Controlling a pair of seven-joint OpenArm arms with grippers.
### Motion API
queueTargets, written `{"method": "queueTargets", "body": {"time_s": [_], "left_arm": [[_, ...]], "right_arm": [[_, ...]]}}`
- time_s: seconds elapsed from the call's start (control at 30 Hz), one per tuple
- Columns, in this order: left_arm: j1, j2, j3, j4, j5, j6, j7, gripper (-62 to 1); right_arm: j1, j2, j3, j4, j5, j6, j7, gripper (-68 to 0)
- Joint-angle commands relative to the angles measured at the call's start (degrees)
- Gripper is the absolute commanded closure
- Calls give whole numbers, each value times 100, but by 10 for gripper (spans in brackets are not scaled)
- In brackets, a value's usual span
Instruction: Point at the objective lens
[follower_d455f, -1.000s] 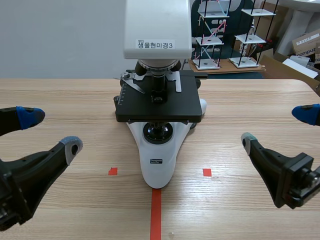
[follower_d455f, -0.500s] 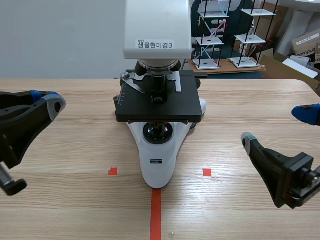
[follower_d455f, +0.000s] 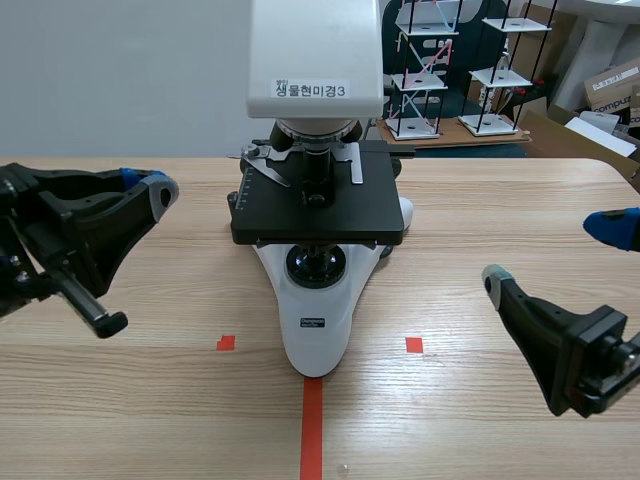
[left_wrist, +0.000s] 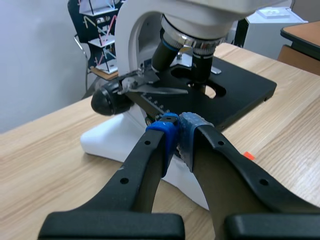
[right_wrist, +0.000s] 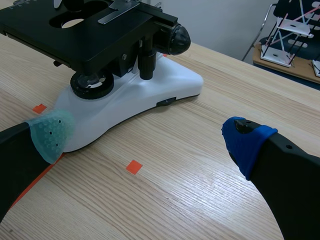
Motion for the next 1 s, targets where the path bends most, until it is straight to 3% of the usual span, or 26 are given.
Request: {"method": "queueTargets", "body": {"time_s": [0.0, 0.43, 0.97], "left_arm": [[-122, 39, 92, -4, -37, -11, -55, -25], [-925, 271, 651, -575, 7, 11, 177, -25], [-1274, 422, 979, -595, 9, -37, 350, -25]], "right_arm": [[0, 76, 22, 98, 72, 4, 87, -653], [0, 76, 22, 98, 72, 4, 107, -653], [0, 74, 22, 98, 70, 4, 107, -653]]}}
